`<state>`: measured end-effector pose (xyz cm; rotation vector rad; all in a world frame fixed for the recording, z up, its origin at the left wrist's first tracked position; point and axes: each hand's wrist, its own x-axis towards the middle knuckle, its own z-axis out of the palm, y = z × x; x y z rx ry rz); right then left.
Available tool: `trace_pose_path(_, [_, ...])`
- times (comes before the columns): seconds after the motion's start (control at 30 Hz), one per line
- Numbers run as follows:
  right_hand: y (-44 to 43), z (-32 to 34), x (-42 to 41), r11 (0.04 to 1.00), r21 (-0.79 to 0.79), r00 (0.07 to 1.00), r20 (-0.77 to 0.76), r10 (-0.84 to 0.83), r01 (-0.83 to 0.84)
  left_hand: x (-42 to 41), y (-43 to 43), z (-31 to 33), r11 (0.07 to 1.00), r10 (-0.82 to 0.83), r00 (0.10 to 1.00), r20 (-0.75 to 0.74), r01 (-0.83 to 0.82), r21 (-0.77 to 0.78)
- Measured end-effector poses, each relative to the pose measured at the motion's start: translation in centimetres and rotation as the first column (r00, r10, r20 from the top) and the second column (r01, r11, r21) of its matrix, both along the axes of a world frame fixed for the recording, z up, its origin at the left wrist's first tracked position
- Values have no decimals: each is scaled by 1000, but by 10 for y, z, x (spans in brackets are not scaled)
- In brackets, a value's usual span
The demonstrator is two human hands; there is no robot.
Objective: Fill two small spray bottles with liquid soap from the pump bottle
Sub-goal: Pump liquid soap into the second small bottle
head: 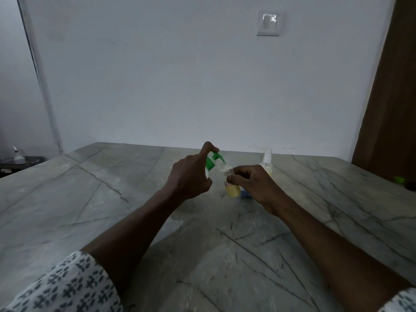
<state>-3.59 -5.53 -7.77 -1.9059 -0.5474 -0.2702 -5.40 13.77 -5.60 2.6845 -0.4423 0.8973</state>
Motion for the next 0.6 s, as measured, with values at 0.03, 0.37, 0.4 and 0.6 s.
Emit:
trace_pose_path(0.03, [0,0,0,1000,6,1000,0,-5,5,0,0,0,1000,-1,1000,0,1,2])
trace_pose_path(0.37, [-1,-1,0,1000,-8,1000,-11,4,-5,1,-1,0,1000,9,1000,6,-9,7])
trace_pose_path(0.4, [0,-1,0,1000,-18,1000,-8,6,-6,0,-1,0,1000,8,1000,7,-9,5])
trace_pose_path(0.6, [1,0,-2,1000,-5,1000,16,15,-15,-1,-1,-1,1000,-2,1000,18,2,-10])
